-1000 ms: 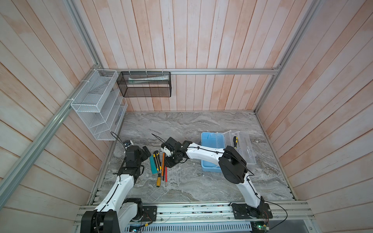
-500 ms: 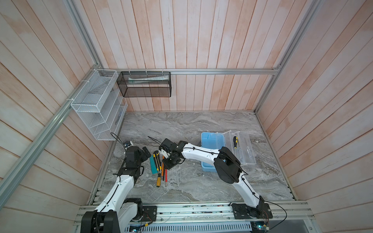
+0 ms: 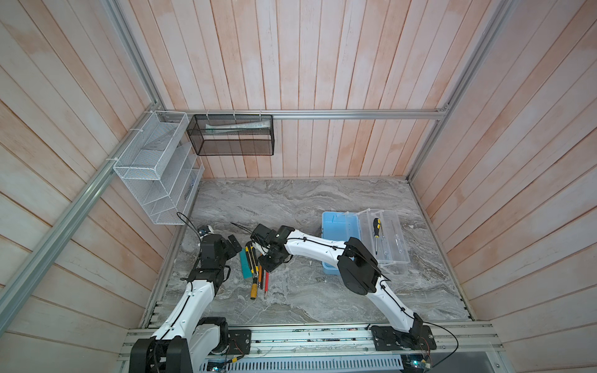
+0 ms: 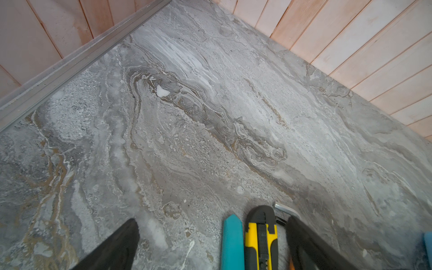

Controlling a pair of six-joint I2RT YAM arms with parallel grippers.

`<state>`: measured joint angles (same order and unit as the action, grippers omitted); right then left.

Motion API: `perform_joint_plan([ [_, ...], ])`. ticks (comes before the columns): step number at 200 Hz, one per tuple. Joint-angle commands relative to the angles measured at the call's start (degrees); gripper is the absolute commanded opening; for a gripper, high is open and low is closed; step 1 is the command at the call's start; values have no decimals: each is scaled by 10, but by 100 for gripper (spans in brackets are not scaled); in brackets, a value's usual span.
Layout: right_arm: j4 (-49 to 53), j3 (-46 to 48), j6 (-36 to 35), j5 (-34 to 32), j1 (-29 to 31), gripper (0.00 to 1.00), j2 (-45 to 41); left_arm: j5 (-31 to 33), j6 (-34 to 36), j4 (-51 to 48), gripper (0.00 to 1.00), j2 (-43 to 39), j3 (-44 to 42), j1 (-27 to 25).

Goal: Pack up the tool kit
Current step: 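Lower the right gripper and grasp the red-handled hex key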

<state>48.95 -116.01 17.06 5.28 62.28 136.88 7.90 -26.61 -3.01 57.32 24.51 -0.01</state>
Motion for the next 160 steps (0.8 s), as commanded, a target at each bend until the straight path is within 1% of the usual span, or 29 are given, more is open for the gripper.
perform_joint_plan([
  [1, 65, 7, -22, -74, -3, 29, 3, -4, 0, 6, 100, -5, -6, 3],
  [31, 46, 45, -16, -62, -17, 29, -19, -4, 0, 6, 100, -5, -6, 3],
  [55, -10, 98, 0, -17, -33, 29, -44, -6, 0, 7, 100, -6, -7, 3],
  [65, -26, 106, 6, -6, -34, 31, -45, -6, 0, 7, 100, -6, -7, 4],
  [83, -21, 85, 10, 0, -32, 34, -29, -6, 0, 7, 100, -7, -7, 4],
  [100, -8, 61, 14, -12, -27, 35, -7, -5, 0, 7, 100, -8, -8, 3],
  [126, 14, 36, 25, -26, -22, 34, 17, -7, 0, 7, 100, -9, -8, 4],
  [142, 18, 28, 31, -31, -19, 32, 25, -7, 0, 7, 100, -9, -8, 4],
  [160, 38, 6, 32, -50, -13, 25, 38, -7, 0, 7, 100, -9, -8, 4],
])
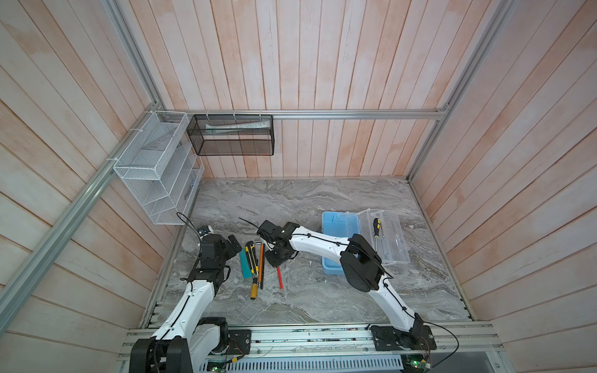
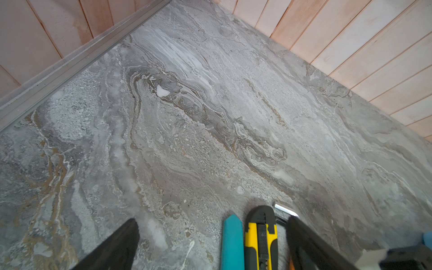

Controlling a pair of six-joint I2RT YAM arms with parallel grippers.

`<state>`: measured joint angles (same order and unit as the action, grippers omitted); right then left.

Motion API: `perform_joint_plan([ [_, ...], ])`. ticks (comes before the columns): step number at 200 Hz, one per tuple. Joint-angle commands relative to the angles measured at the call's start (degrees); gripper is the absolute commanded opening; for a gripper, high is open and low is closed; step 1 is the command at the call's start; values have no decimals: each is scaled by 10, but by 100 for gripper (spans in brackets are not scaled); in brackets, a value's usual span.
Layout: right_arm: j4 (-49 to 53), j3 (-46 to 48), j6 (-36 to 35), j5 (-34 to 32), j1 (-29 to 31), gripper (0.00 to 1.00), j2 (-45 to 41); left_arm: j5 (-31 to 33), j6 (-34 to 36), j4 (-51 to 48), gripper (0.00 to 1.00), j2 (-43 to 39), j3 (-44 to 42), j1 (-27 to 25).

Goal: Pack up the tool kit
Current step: 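Lower the right gripper and grasp the red-handled hex key, then lift the red-handled hex key and carry it over the blue box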

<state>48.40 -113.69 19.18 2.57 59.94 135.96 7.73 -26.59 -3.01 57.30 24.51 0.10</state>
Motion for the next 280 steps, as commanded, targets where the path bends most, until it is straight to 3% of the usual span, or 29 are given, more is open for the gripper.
perform_joint_plan([
  [1, 45, -19, 9, -23, 11, 25, 48, -5, -1, 7, 100, -9, -9, 3],
  [43, 76, -22, 1, -73, 19, 7, 44, -6, 0, 8, 100, -10, -9, 4],
  [58, 69, -8, 0, -73, 19, 8, 34, -7, 0, 9, 100, -10, -9, 3],
  [84, 65, 0, 3, -57, 20, 24, 39, -6, -1, 8, 100, -11, -9, 4],
  [101, 61, 0, 2, -56, 23, 25, 45, -6, -1, 8, 100, -12, -10, 4],
  [120, 57, 1, 5, -55, 24, 21, 48, -7, 0, 8, 100, -12, -10, 4],
  [158, 49, 0, 6, -55, 17, 0, 24, -6, 0, 8, 100, -12, -10, 4],
  [218, 25, 1, 12, -40, -25, 0, -56, -7, 0, 8, 100, -11, -10, 4],
  [280, 12, 22, 29, -102, -86, 0, -159, -8, 0, 8, 100, -10, -9, 5],
])
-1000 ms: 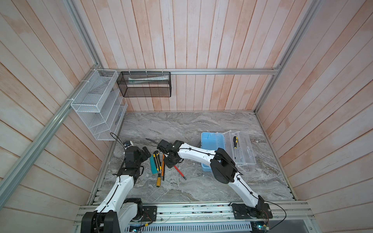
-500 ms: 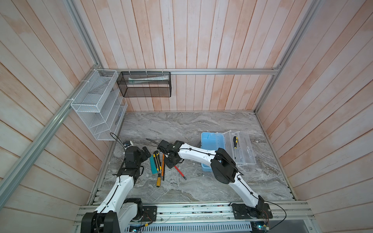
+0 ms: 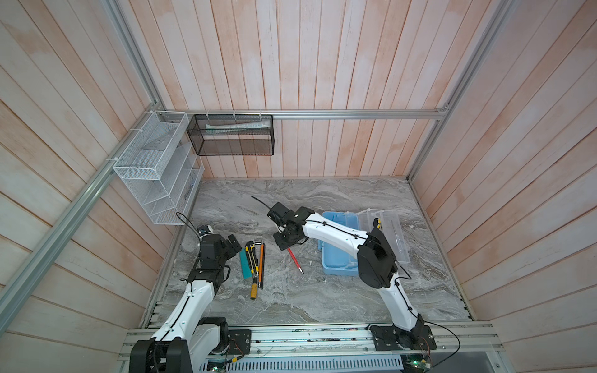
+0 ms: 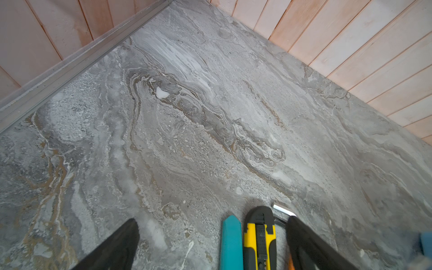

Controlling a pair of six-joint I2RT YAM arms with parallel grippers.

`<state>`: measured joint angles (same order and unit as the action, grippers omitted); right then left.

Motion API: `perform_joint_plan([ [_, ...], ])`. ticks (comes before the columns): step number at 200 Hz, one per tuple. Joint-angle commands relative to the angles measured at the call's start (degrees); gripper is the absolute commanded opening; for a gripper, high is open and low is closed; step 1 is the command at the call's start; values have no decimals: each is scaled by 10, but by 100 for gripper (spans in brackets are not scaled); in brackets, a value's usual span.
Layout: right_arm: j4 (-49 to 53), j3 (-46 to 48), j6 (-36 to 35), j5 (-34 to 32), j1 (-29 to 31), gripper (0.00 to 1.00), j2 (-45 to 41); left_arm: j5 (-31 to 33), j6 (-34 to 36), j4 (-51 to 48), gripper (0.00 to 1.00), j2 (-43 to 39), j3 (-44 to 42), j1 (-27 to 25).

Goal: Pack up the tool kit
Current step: 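Lift the red-handled hex key and carry it over the blue box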

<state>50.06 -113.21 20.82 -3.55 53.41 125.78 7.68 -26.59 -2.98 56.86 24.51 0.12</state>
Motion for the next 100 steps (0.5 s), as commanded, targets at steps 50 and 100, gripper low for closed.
perform_joint_plan([
  [50, -34, 112, 32, -82, -84, 0, -160, -7, 0, 8, 100, -5, -10, 6],
  [100, -126, 272, 75, -99, -130, 0, -267, -9, 0, 8, 100, -5, -9, 6],
])
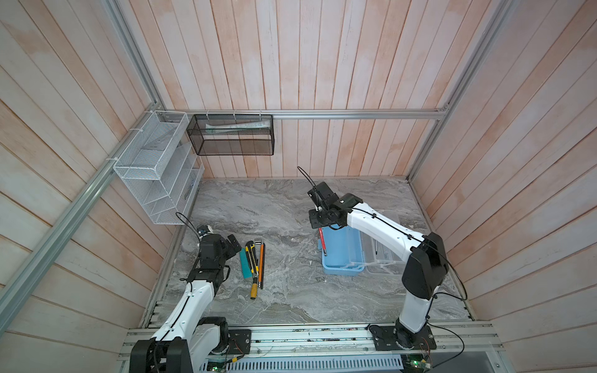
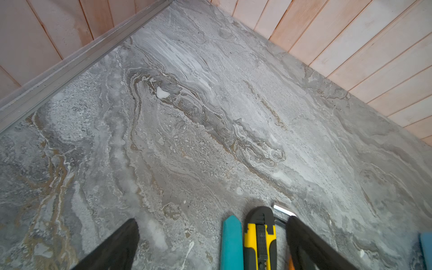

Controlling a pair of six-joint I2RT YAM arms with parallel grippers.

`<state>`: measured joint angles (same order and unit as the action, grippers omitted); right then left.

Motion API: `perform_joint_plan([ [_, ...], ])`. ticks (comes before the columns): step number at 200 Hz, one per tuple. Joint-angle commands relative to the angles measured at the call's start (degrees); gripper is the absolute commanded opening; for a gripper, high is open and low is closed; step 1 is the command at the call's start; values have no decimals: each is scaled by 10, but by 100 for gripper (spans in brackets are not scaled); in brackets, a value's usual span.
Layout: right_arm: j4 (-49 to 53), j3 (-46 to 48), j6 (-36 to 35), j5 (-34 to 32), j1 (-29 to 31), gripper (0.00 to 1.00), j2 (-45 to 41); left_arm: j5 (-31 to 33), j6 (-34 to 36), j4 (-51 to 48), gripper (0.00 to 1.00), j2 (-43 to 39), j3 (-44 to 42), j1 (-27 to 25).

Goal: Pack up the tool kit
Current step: 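Lift the red-handled hex key and carry it over the blue box, then lower the red-handled hex key into the box and open the right gripper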

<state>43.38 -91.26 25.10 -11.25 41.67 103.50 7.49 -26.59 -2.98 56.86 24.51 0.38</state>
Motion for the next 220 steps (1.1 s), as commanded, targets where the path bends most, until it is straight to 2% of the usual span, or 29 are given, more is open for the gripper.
perform_joint_plan([
  [1, -61, 56, 33, -23, -13, 0, -46, -7, 0, 8, 100, -5, -9, 3],
  [34, -117, 135, 52, -23, -40, 0, -86, -8, 0, 8, 100, -4, -9, 4],
  [75, -177, 195, 69, 38, -58, 0, -81, -9, 0, 8, 100, -2, -8, 5],
  [154, -162, 167, 46, 29, -62, 0, 4, -6, -2, 7, 100, -6, -9, 5],
  [220, -167, 162, 44, 38, -61, 0, 28, -7, -2, 7, 100, -8, -10, 5],
])
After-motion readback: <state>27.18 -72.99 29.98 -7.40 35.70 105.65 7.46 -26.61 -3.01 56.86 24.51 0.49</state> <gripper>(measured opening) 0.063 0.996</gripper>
